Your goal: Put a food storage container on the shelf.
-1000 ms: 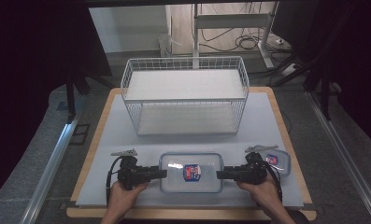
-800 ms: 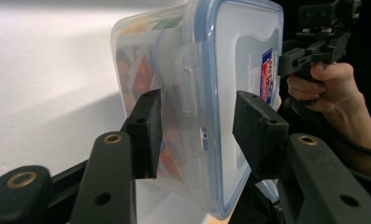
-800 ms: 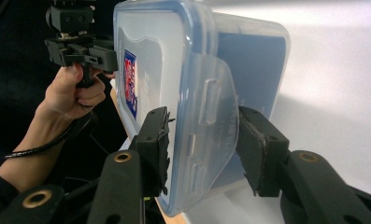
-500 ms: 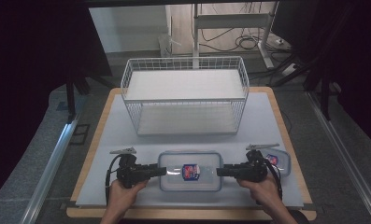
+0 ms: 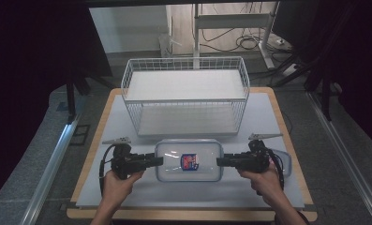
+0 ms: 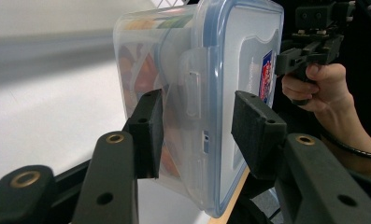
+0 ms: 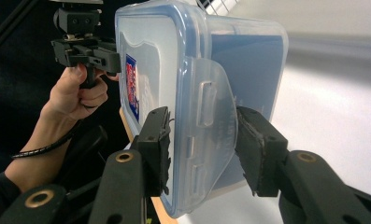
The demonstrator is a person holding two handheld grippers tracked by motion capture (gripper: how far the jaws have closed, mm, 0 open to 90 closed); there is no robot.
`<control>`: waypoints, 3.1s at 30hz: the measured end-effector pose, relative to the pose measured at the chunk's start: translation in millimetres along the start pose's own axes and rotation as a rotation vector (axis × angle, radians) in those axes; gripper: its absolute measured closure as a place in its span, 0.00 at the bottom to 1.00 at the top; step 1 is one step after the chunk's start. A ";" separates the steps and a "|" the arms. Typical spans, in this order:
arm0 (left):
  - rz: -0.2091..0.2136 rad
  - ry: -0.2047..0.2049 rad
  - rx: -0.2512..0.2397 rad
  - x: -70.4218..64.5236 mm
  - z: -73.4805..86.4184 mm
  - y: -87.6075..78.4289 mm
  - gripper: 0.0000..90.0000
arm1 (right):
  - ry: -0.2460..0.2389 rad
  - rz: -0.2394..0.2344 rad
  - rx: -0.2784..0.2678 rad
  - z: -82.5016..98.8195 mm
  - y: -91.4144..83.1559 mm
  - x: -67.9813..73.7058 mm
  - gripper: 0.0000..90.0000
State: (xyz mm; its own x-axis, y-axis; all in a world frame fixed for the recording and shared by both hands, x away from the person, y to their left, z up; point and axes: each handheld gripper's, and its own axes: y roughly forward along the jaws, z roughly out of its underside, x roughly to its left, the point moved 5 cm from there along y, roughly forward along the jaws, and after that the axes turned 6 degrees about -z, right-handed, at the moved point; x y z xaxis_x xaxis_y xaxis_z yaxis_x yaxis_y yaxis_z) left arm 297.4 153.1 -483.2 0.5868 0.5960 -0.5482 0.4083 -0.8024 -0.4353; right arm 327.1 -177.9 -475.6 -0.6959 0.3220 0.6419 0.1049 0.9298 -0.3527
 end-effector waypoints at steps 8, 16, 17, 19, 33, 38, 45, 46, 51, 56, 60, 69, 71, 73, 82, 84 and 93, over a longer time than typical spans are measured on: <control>-0.006 0.018 -0.027 -5.8 -28.1 -12.1 0.61 | -0.051 -0.003 -0.021 -30.9 -2.7 10.7 0.63; 0.006 0.029 -0.052 -11.6 -58.2 -20.1 0.62 | -0.072 -0.012 -0.057 -64.6 -10.9 17.7 0.63; 0.007 0.029 -0.054 -12.0 -60.8 -20.9 0.62 | -0.073 -0.012 -0.059 -68.6 -11.6 18.4 0.63; 0.004 0.035 -0.059 -13.0 -68.4 -23.1 0.62 | -0.076 -0.014 -0.063 -74.1 -12.5 19.5 0.63; -0.008 0.066 -0.086 -17.4 -122.6 -37.5 0.62 | -0.100 -0.019 -0.103 -128.1 -18.0 30.0 0.63; -0.021 0.065 -0.095 -14.4 -141.9 -38.8 0.61 | -0.106 -0.009 -0.120 -147.2 -18.9 31.3 0.63; -0.039 0.069 -0.110 -10.5 -166.8 -41.1 0.61 | -0.100 -0.006 -0.145 -173.9 -17.2 27.1 0.62; -0.039 0.069 -0.110 -10.5 -166.8 -41.1 0.61 | -0.098 -0.007 -0.150 -177.4 -16.9 26.0 0.62; -0.055 0.071 -0.118 -7.2 -184.4 -42.0 0.61 | -0.083 -0.016 -0.167 -192.5 -14.6 20.0 0.62; -0.075 0.065 -0.116 -4.1 -196.7 -37.0 0.61 | -0.081 0.003 -0.172 -202.8 -13.6 12.9 0.61; -0.078 0.051 -0.123 0.3 -205.0 -34.0 0.61 | -0.063 0.000 -0.184 -209.2 -13.2 6.5 0.60; -0.057 -0.017 -0.144 20.9 -221.9 -21.6 0.61 | -0.033 0.028 -0.200 -227.5 -9.7 -5.8 0.61; -0.048 -0.030 -0.145 25.6 -222.6 -18.5 0.60 | -0.032 0.036 -0.203 -230.1 -9.3 -8.9 0.61; -0.046 -0.036 -0.143 27.7 -222.7 -16.8 0.60 | -0.025 0.039 -0.203 -231.1 -9.1 -10.1 0.61; -0.085 -0.042 -0.154 33.8 -226.1 -10.3 0.58 | 0.007 0.037 -0.195 -234.7 -5.3 -21.1 0.61; -0.112 -0.032 -0.159 32.5 -227.3 -8.4 0.56 | -0.006 0.057 -0.196 -236.1 -3.1 -21.3 0.59; -0.121 -0.063 -0.194 39.7 -229.6 -2.3 0.54 | -0.038 0.131 -0.211 -242.4 5.8 -26.5 0.51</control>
State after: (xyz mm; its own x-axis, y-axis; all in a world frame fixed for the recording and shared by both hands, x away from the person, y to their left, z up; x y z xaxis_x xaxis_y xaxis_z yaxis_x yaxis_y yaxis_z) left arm 480.3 171.4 -340.0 0.4831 0.6837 -0.5469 0.6030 -0.7127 -0.3584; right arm 518.4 -137.9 -329.5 -0.6923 0.4394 0.5724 0.3395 0.8983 -0.2789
